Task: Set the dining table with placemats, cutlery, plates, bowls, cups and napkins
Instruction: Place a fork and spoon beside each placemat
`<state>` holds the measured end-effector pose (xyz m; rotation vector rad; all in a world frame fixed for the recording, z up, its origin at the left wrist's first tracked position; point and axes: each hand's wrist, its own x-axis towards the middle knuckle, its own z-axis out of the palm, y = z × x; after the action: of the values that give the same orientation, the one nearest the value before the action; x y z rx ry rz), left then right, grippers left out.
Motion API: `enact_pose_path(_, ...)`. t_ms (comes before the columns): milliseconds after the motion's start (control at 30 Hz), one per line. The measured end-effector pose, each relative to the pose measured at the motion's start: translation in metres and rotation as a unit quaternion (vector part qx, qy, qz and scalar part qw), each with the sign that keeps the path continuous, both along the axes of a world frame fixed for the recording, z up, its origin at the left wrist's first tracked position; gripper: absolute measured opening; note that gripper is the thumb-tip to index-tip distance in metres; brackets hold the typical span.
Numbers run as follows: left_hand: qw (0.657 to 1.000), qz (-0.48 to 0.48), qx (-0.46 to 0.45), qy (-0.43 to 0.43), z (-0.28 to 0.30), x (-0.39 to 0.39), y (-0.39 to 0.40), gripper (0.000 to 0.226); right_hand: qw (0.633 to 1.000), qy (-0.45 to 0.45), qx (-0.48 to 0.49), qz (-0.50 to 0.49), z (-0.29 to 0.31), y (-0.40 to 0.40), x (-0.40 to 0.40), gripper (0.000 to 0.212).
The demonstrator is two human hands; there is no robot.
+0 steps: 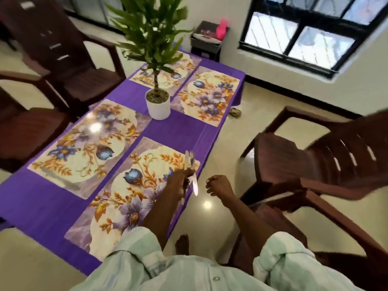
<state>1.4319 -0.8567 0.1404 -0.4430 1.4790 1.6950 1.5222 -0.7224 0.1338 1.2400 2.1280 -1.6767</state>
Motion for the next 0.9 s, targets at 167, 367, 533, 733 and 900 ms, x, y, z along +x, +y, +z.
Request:
enact_pose_path(167,0.991,0.125,-0.003,-0.036,0.003,-0.029,-0.030,0.014,0.994,-0.001,0.007,0.112,0.000,-0.009,-0.064,0.011)
enact_pose_path(367,0.975,0.218,-0.025,-0.045,-0.001,-0.058,-0.055,0.008,0.964,-0.031,0.006,0.264,0.001,-0.034,-0.143,0.009)
enact_pose_path(533,0.958,0.284,-0.042,-0.025,-0.001,-0.071,-0.046,0.014,0.953,-0.053,-0.143,0.261,0.009,-0.034,-0.199,0.023)
enact_pose_path(733,0.909,0.409,-0.065,-0.044,-0.003,-0.067,0.008,0.021,0.886,-0.098,-0.241,0.384,0.013,0.004,-0.227,0.019)
enact_pose_path(900,0.894,0.432,-0.101,-0.063,0.002,-0.061,0.035,0.029,0.861,-0.103,-0.231,0.441,0.007,0.028,-0.234,0.013)
